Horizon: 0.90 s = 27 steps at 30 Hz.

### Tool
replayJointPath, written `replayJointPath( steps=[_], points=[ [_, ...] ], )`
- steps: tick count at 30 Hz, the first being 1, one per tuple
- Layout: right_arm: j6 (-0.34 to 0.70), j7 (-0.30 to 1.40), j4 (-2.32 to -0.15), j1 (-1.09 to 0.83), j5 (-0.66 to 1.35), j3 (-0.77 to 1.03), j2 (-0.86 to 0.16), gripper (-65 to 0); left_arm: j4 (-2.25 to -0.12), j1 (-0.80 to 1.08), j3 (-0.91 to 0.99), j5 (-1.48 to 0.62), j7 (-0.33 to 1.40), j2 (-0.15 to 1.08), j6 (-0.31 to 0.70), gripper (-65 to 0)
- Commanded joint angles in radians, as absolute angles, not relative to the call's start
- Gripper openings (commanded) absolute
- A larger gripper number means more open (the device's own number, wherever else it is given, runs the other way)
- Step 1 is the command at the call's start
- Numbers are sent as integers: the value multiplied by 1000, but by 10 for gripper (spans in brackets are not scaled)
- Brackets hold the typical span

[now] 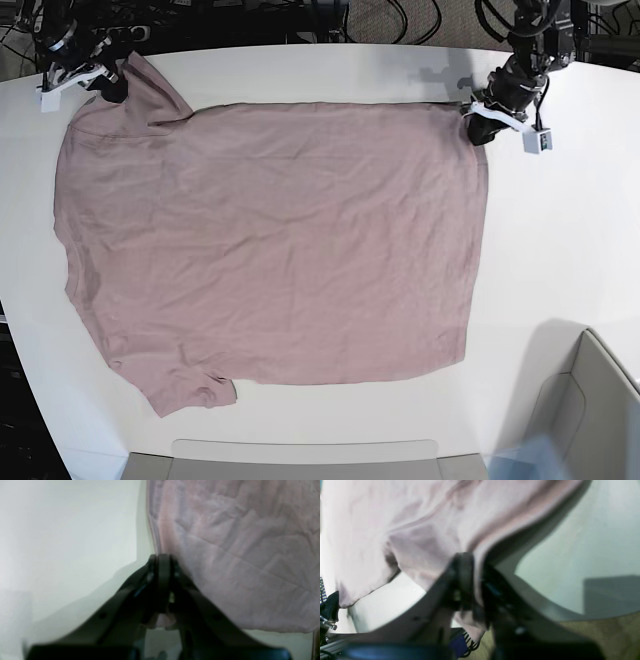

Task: Fold the T-shirt properly
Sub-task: 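Close both grippers on the shoulder corners of the pink shirt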

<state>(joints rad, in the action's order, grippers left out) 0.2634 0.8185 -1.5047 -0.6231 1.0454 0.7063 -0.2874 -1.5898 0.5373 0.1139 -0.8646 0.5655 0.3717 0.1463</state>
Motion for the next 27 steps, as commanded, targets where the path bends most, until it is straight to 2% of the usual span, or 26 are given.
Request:
replayJointPath(
  steps=[1,8,14,27],
  points=[
    [245,845,-1508,-634,1015,707,-303,-650,-1581,555,114,-831,622,380,113,-650],
    [246,843,-1515,-687,1015,753,-308,-650,-1586,588,217,-831,633,375,113,-650],
    [248,837,-1638,-763,1017,820,-285,-650,-1610,647,298,-831,633,374,113,-650],
    [245,845,-1853,-736,1015,858,-248,-650,-1793,650,305,-834,633,372,108,-650]
  ],
)
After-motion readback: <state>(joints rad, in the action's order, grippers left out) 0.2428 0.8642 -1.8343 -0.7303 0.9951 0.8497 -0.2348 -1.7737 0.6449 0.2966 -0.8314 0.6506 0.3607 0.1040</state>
